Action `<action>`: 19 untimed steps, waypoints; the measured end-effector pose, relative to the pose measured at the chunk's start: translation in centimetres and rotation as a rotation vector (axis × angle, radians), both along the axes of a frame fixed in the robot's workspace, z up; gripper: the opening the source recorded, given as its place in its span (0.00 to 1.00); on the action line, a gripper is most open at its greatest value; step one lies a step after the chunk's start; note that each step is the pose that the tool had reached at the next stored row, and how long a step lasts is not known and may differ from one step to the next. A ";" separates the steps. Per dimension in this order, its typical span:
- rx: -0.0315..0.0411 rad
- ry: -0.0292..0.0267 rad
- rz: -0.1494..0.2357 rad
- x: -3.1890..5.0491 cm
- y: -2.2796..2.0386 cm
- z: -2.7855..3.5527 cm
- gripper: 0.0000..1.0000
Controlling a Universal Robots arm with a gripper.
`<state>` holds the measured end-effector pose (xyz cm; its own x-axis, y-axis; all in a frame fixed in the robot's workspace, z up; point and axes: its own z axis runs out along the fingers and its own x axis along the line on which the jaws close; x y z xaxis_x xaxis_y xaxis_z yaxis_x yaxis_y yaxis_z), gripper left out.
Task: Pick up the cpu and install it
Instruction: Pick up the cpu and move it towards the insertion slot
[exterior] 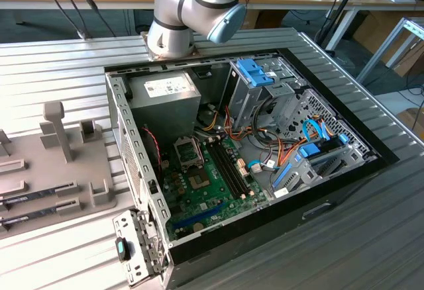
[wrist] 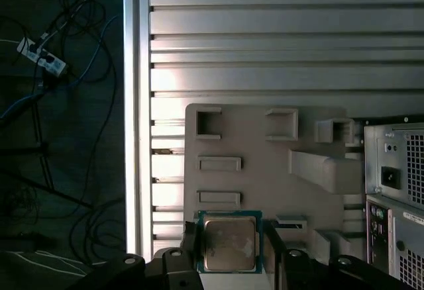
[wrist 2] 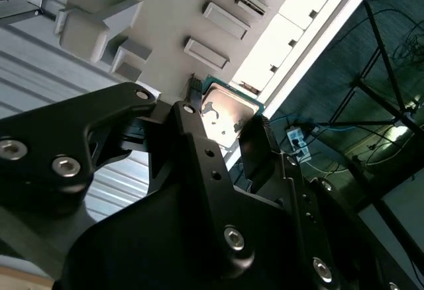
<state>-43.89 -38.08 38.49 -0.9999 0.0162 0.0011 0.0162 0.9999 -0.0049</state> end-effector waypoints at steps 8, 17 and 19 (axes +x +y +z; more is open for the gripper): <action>0.0000 0.0000 0.000 0.00 0.00 1.52 0.47; 0.0000 0.0000 0.000 1.15 0.00 1.91 0.47; 0.0000 -0.0001 0.000 1.85 0.00 1.91 0.47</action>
